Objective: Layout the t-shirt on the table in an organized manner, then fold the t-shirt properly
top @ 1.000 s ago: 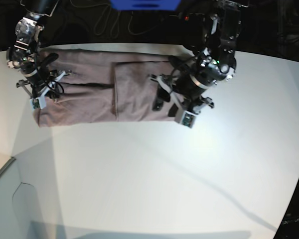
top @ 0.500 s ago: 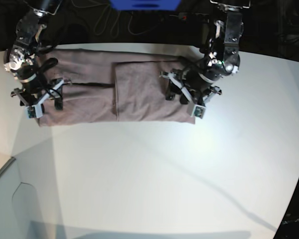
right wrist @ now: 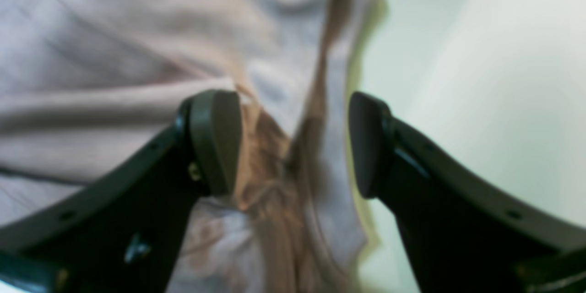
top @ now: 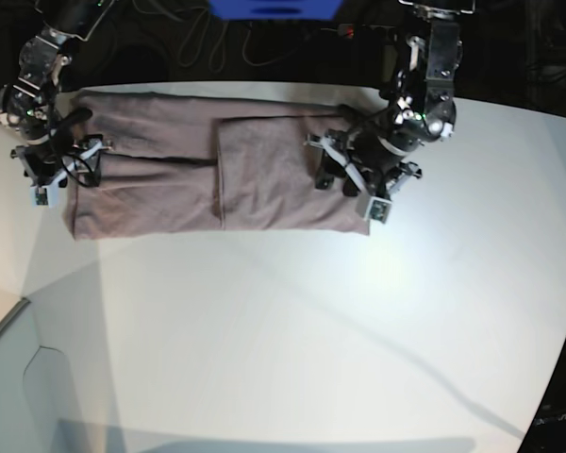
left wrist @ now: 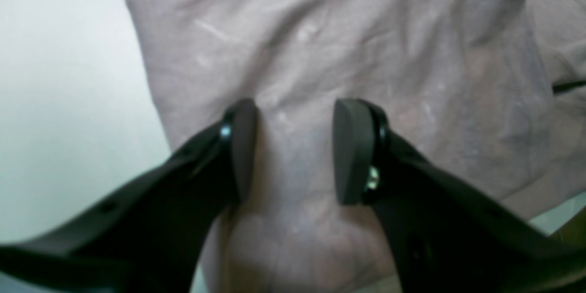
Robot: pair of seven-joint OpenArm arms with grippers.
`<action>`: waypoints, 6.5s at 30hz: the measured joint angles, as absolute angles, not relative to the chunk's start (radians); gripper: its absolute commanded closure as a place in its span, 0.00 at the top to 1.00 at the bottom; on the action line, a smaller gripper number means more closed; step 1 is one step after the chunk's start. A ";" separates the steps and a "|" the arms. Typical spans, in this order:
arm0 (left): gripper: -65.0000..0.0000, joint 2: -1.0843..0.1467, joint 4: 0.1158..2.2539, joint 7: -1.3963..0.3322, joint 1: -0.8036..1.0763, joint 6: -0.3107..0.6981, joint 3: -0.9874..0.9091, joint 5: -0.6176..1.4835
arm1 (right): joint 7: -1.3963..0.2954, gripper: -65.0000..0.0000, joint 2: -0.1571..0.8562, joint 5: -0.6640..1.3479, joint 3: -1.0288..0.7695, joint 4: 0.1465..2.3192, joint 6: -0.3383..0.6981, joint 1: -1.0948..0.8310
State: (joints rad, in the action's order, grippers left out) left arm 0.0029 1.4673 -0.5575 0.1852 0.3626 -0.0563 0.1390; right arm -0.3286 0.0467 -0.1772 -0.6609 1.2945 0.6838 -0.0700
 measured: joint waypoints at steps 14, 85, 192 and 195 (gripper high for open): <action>0.41 0.003 1.468 -0.558 0.186 0.363 -0.056 0.139 | -0.273 0.52 0.064 -0.150 -0.667 1.199 0.682 -0.059; 0.41 -0.006 1.386 -0.542 0.193 0.366 -0.318 0.147 | -0.336 0.00 -0.132 -0.179 0.302 1.514 0.637 -0.134; 0.42 -0.205 1.555 -0.715 0.144 0.370 -0.819 0.142 | -0.330 0.36 -0.127 -0.176 0.402 1.612 0.495 -0.364; 0.42 -0.205 1.555 -0.715 0.144 0.370 -0.818 0.142 | -0.329 0.37 -0.128 -0.176 0.400 1.612 0.495 -0.363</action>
